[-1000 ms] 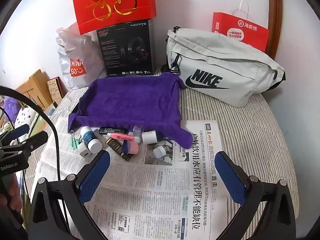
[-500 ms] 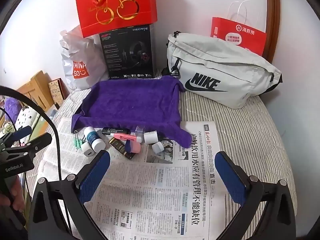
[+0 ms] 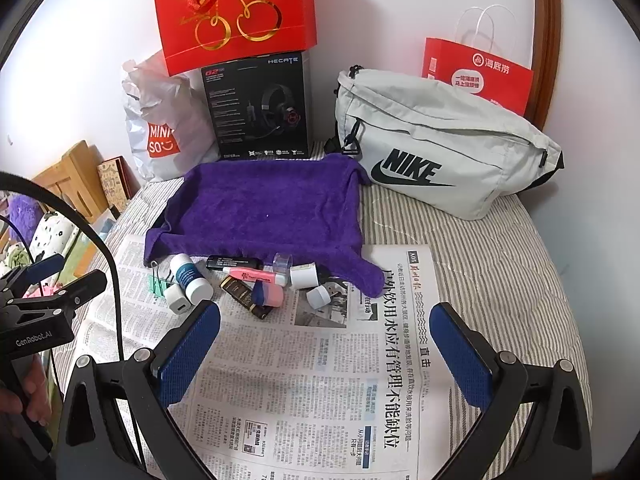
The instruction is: Organize rigid objects
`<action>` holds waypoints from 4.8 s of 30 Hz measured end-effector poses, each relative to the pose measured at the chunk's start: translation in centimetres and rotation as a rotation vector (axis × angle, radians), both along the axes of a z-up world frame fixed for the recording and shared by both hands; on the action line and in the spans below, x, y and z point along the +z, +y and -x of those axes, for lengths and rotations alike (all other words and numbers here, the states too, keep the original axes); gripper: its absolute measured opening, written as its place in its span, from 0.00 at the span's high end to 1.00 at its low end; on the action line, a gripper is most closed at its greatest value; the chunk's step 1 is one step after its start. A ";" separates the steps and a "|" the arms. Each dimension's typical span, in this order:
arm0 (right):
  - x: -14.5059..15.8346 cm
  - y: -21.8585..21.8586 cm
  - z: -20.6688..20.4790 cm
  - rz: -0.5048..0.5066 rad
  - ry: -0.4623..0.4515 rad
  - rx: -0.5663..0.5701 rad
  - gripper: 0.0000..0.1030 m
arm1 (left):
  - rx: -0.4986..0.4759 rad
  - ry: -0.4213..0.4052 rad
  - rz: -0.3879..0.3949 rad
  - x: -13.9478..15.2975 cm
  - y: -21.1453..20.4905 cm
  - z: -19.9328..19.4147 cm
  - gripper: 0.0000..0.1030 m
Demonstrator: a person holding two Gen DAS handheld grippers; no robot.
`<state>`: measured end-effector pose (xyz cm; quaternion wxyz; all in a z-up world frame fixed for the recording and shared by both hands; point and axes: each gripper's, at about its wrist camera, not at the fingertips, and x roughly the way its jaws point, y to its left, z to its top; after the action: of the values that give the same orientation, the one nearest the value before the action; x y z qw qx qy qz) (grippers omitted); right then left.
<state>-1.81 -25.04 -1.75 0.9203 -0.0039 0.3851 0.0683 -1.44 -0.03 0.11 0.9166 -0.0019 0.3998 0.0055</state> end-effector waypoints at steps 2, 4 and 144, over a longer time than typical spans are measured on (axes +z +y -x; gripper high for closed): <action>0.0 0.0 0.1 0.001 -0.002 0.000 0.00 | 0.002 0.003 0.001 0.0 0.1 -0.1 0.00; 0.0 0.0 0.1 0.002 -0.004 0.000 0.00 | 0.002 0.007 0.000 0.0 0.3 -0.2 0.00; -8.2 0.8 -5.6 0.092 0.201 0.022 0.00 | -0.035 0.127 -0.001 -14.1 6.7 -8.7 0.33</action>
<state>3.80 -24.26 -9.96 0.8752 -0.0433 0.4779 0.0606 7.25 6.69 -13.97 0.8894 0.0058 0.4569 -0.0104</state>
